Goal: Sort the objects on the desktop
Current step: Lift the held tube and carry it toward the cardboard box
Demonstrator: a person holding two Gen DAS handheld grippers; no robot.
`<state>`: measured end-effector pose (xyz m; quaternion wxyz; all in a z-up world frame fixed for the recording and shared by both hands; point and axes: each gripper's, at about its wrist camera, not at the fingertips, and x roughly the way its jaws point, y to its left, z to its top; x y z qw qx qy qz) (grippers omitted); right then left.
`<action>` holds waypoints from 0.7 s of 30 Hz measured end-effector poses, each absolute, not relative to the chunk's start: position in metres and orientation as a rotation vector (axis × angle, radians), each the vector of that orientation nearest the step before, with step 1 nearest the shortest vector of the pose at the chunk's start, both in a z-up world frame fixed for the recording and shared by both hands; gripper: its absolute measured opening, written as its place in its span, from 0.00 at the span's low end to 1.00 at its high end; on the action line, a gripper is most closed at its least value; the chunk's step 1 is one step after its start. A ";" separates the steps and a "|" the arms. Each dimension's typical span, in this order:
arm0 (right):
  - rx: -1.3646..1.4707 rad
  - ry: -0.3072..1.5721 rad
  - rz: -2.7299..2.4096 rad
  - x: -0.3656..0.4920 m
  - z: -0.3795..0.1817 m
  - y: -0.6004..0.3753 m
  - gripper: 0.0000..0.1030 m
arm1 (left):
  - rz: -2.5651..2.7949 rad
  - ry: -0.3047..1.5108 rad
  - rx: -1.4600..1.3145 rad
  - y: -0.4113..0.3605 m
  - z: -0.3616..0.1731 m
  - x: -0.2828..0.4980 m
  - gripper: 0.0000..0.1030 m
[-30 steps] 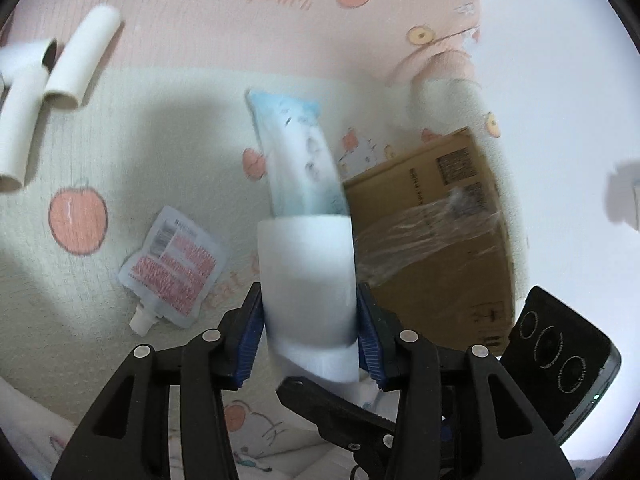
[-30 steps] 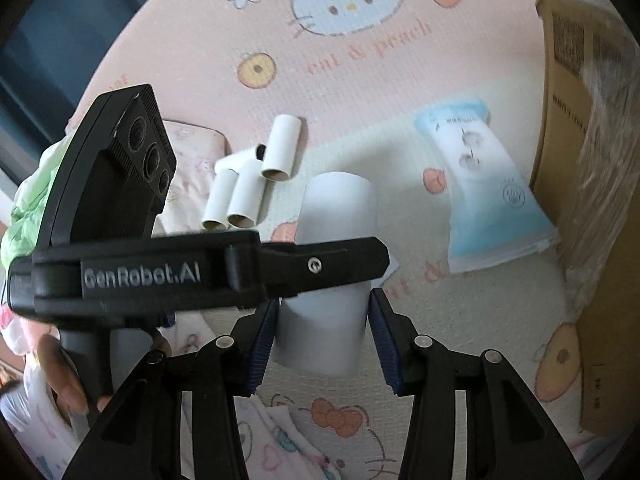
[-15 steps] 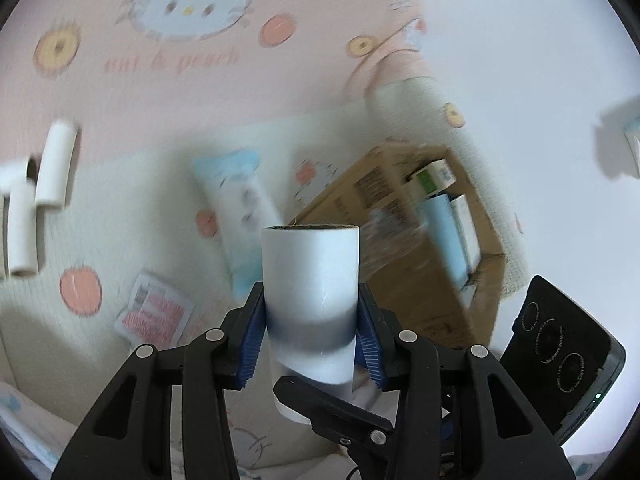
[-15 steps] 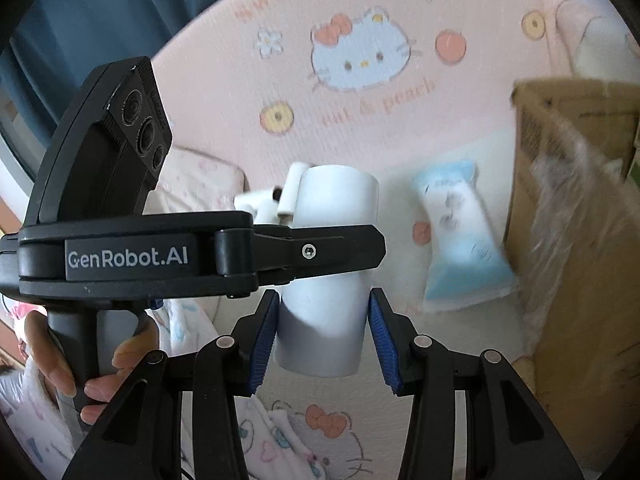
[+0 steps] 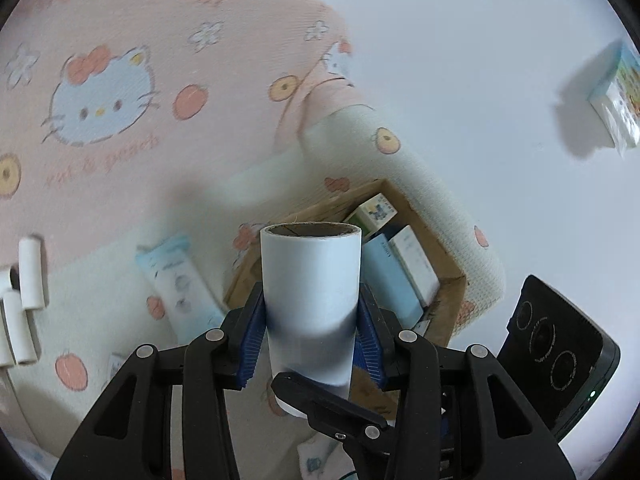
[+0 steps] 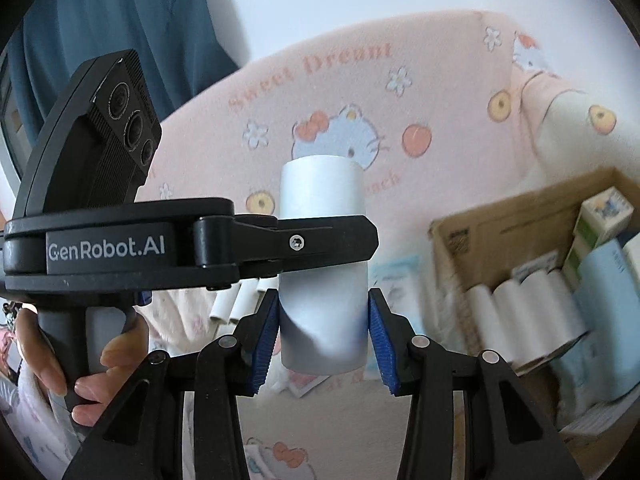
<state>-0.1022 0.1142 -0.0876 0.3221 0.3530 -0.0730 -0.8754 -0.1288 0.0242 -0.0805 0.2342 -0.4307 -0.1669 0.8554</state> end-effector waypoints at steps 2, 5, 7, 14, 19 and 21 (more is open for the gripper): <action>0.924 -0.193 -2.298 -0.110 -0.082 0.123 0.40 | 2.348 -0.442 -1.175 0.035 -0.074 -0.133 0.45; 0.917 -0.181 -2.312 -0.114 -0.072 0.139 0.40 | 2.329 -0.461 -1.157 0.053 -0.065 -0.142 0.45; 0.916 -0.168 -2.330 -0.121 -0.066 0.149 0.40 | 2.312 -0.493 -1.159 0.063 -0.062 -0.150 0.45; 0.906 -0.122 -2.414 -0.130 -0.050 0.189 0.40 | 2.287 -0.453 -1.136 0.114 -0.046 -0.165 0.45; 0.928 -0.150 -2.433 -0.135 -0.048 0.213 0.40 | 2.260 -0.444 -1.173 0.141 -0.049 -0.175 0.45; 0.949 -0.137 -2.438 -0.137 -0.051 0.218 0.40 | 2.232 -0.472 -1.219 0.147 -0.055 -0.181 0.45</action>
